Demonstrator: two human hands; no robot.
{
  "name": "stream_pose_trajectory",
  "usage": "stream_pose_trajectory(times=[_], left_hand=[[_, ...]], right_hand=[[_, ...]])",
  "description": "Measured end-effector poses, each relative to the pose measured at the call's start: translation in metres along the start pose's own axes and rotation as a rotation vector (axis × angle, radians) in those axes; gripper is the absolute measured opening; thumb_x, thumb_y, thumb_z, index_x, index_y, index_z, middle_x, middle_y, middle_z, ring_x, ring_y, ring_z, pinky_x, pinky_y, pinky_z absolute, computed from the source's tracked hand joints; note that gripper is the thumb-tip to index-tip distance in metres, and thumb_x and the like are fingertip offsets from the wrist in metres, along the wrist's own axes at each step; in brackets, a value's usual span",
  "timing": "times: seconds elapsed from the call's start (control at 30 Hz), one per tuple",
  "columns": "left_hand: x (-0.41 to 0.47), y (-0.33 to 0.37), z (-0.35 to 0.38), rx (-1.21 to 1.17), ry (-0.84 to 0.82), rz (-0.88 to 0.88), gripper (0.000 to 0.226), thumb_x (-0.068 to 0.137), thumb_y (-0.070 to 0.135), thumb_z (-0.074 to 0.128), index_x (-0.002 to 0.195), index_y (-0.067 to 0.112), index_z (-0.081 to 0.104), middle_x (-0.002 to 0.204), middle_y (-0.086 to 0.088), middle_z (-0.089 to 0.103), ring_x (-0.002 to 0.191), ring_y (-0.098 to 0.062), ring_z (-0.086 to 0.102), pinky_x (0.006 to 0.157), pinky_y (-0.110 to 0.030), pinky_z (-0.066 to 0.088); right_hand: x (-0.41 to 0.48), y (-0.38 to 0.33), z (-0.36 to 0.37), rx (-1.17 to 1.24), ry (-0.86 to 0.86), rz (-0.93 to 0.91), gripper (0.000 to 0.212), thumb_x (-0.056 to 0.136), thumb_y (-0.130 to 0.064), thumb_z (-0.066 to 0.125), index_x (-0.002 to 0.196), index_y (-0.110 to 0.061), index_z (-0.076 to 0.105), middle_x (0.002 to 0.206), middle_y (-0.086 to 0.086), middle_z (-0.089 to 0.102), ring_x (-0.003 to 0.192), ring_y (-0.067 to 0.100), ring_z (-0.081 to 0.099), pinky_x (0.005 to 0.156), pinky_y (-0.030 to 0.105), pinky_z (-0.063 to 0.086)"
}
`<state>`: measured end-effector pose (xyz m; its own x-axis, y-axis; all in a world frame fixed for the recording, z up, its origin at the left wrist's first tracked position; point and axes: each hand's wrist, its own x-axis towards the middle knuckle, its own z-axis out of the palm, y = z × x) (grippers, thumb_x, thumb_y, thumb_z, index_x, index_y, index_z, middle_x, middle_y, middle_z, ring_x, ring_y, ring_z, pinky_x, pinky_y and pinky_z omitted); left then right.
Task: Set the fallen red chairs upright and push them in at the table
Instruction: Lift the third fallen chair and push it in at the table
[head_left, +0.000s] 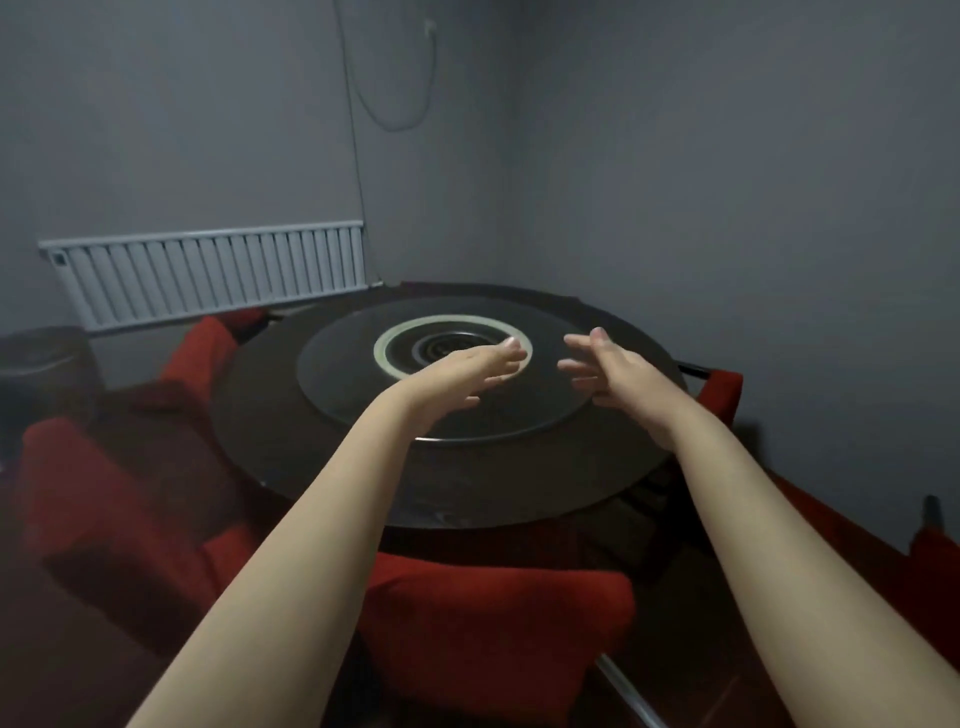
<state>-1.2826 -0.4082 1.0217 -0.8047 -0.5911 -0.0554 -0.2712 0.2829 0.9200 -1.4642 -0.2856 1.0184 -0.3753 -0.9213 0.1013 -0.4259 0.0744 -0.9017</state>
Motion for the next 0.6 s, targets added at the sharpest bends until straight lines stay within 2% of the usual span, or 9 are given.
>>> stream_pose_trajectory(times=[0.07,0.13,0.3,0.4,0.5,0.6], left_hand=[[0.007,0.006,0.013,-0.178,0.074,0.047,0.048,0.098,0.057,0.029,0.137,0.035,0.048,0.144,0.011,0.047,0.131,-0.006,0.041,0.109,-0.039,0.026],[0.015,0.013,0.030,-0.290,0.151,0.109,0.048,0.100,0.053,0.027,0.138,0.033,0.046,0.148,0.009,0.043,0.136,-0.008,0.037,0.110,-0.038,0.023],[0.037,0.027,0.075,-0.527,0.248,0.301,0.051,0.102,0.049,0.017,0.146,0.029,0.036,0.155,0.008,0.032,0.143,-0.011,0.027,0.119,-0.038,0.016],[0.048,0.042,0.113,-0.653,0.261,0.381,0.048,0.103,0.046,0.014,0.144,0.032,0.035,0.154,0.007,0.034,0.142,-0.010,0.029,0.119,-0.036,0.018],[0.061,0.063,0.152,-0.703,0.265,0.429,0.052,0.103,0.046,0.016,0.146,0.026,0.038,0.150,0.007,0.041,0.139,-0.010,0.035,0.116,-0.035,0.023],[0.079,0.090,0.189,-0.721,0.198,0.426,0.052,0.105,0.042,0.011,0.150,0.023,0.029,0.156,0.002,0.032,0.144,-0.012,0.025,0.120,-0.038,0.015]], right_hand=[[-0.006,0.003,-0.009,0.158,0.073,-0.084,0.055,0.100,-0.057,0.019,0.145,-0.034,0.040,0.140,-0.005,0.053,0.129,0.013,0.047,0.109,0.038,0.034],[-0.014,0.009,-0.021,0.215,0.159,-0.162,0.063,0.093,-0.064,0.020,0.148,-0.037,0.033,0.148,-0.006,0.045,0.136,0.011,0.040,0.113,0.038,0.031],[-0.031,0.028,-0.052,0.337,0.382,-0.338,0.060,0.092,-0.057,0.026,0.149,-0.045,0.015,0.153,-0.005,0.037,0.134,0.009,0.043,0.111,0.034,0.034],[-0.041,0.045,-0.082,0.409,0.457,-0.391,0.060,0.095,-0.054,0.027,0.152,-0.041,0.012,0.152,-0.005,0.040,0.133,0.005,0.045,0.111,0.032,0.035],[-0.048,0.060,-0.118,0.461,0.509,-0.400,0.057,0.099,-0.055,0.029,0.151,-0.040,0.013,0.147,-0.004,0.045,0.130,0.005,0.049,0.107,0.026,0.037],[-0.058,0.074,-0.158,0.467,0.562,-0.410,0.058,0.093,-0.058,0.029,0.147,-0.047,0.013,0.144,0.000,0.049,0.128,0.007,0.052,0.106,0.025,0.037]])
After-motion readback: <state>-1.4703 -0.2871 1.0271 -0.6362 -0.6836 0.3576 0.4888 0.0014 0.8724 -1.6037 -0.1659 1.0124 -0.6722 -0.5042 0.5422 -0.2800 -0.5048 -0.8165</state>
